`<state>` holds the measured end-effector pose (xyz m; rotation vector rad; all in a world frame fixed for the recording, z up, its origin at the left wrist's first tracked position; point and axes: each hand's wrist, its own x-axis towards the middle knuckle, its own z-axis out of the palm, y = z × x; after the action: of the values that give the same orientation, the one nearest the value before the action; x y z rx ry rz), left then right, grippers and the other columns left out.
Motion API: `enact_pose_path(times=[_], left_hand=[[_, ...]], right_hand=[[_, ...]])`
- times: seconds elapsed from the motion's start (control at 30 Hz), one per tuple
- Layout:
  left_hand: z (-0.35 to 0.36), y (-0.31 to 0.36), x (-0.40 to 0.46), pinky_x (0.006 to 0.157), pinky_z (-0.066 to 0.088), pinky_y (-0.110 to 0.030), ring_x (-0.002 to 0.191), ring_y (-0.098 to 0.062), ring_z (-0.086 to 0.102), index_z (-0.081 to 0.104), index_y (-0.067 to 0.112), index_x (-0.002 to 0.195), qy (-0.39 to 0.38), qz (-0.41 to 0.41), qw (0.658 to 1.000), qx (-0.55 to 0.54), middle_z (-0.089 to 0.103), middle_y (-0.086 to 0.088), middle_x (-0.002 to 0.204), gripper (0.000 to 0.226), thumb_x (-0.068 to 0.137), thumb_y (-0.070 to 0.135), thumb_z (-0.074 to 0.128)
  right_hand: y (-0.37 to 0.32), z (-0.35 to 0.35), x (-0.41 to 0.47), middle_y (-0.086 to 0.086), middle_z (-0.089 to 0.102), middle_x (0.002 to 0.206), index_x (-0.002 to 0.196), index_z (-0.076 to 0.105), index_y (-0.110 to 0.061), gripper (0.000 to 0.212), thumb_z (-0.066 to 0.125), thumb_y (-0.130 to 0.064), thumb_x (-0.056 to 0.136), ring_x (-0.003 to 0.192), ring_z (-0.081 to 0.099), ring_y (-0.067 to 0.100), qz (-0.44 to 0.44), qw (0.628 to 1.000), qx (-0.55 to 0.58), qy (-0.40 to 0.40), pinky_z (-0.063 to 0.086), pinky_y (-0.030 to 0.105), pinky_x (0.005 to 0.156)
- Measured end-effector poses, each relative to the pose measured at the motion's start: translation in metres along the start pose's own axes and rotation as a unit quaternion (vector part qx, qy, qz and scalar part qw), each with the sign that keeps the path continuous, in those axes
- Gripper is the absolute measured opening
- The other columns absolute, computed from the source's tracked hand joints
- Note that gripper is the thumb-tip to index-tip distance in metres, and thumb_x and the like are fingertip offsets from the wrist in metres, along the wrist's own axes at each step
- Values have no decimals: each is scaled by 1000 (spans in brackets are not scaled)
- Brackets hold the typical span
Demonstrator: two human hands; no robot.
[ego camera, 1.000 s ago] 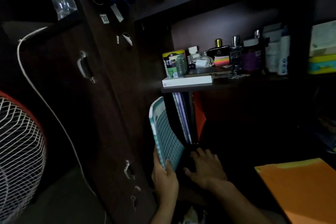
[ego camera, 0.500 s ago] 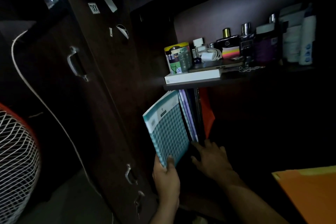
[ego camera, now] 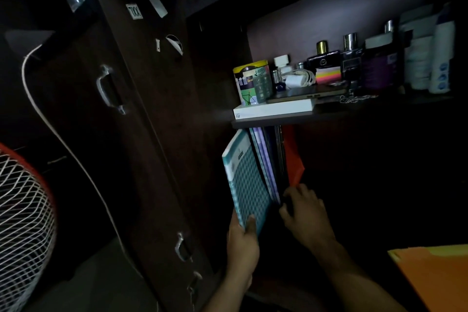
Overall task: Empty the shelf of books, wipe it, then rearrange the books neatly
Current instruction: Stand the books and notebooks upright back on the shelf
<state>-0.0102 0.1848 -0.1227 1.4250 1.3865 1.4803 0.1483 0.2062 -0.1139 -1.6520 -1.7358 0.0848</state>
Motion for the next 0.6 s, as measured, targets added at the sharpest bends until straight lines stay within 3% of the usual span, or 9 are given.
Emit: enact_pose_path(times=[0.07,0.2,0.33,0.4,0.47,0.53,0.6], left_hand=[[3,0,5,92,49,-17,109,0,64,52,35,129,-8,3,1000,-8,67,15,119,31,105,15,52],[16,2,27,100,48,-24,118,-14,62,51,25,137,-35,-17,999,-3,65,3,127,36,105,10,51],[32,8,42,91,47,-9,115,-11,61,50,24,137,-57,-22,998,-25,64,5,125,36,105,8,49],[43,8,50,98,48,-15,117,-10,61,51,24,138,-79,-35,995,-42,64,5,129,35,106,11,49],[51,10,59,107,48,-32,120,-17,63,54,22,140,-104,-52,990,-81,66,0,132,35,105,17,52],[52,17,63,108,49,-45,122,-26,64,57,21,139,-131,-74,977,-154,68,-7,130,39,103,34,57],[51,23,66,100,54,-41,119,-24,66,58,23,135,-143,-91,963,-211,71,-6,126,52,98,59,50]], right_hand=[[2,-1,0,6,55,125,128,53,-18,45,66,-27,85,111,55,29,19,998,53,24,45,42,90],[2,0,-1,1,57,128,136,43,-20,60,72,-23,84,114,56,24,8,992,127,-2,49,38,95],[5,0,2,-8,61,117,133,36,-31,63,74,-26,82,103,61,13,28,984,173,-26,51,31,82],[5,0,3,-14,59,113,135,32,-34,67,75,-26,84,95,62,7,36,982,183,-36,48,26,76],[5,-1,4,-17,57,120,141,27,-38,77,75,-22,83,100,63,7,32,979,199,-37,49,24,80],[7,-1,3,-16,52,137,149,21,-41,88,74,-19,82,116,59,6,25,978,205,-38,50,27,94],[8,0,3,-15,45,149,153,15,-42,94,73,-22,82,129,51,6,18,979,197,-40,47,36,106]])
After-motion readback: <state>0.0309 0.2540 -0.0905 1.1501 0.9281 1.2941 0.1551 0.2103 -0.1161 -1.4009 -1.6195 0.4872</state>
